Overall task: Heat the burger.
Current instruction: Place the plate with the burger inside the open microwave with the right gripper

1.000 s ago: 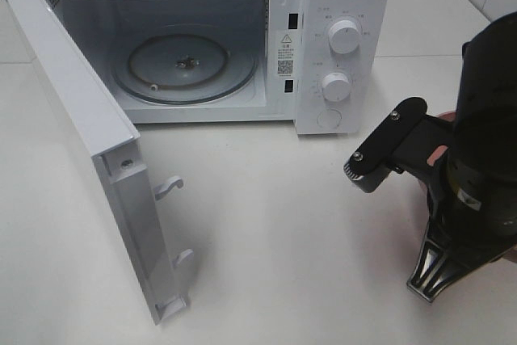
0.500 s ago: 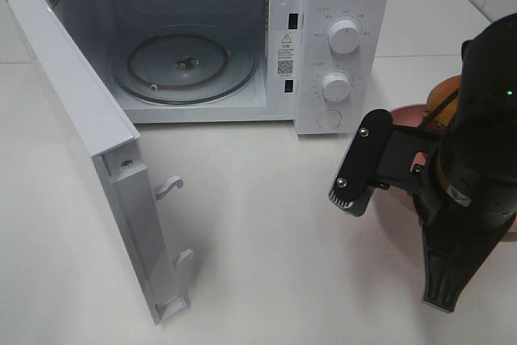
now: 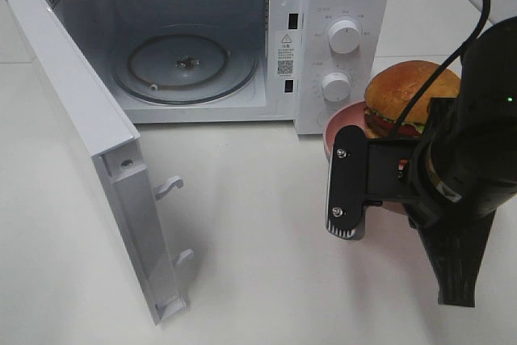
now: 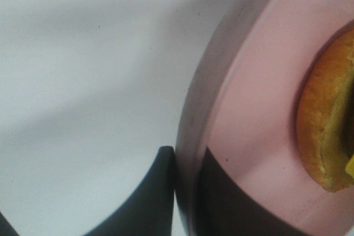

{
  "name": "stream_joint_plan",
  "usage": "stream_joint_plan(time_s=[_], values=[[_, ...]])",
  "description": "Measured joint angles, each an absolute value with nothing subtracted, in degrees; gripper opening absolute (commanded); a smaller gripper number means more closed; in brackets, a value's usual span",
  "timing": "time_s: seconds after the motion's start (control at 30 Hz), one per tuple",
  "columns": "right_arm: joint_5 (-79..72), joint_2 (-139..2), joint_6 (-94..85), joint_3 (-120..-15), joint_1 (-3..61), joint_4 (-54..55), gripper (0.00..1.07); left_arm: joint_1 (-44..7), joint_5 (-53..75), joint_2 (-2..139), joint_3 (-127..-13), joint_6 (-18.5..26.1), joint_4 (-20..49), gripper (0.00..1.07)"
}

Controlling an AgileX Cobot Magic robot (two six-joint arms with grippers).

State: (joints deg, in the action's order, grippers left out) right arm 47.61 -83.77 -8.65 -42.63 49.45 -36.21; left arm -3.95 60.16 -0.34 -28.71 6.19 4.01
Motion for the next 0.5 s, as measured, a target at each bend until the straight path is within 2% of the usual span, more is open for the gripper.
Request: stream_joint_plan(time_s=[0.5], values=[[38.8, -83.8, -21.4, -42.5, 49.4, -36.2, 0.00, -4.0, 60.2, -0.3, -28.7, 6.2, 4.0, 0.98]])
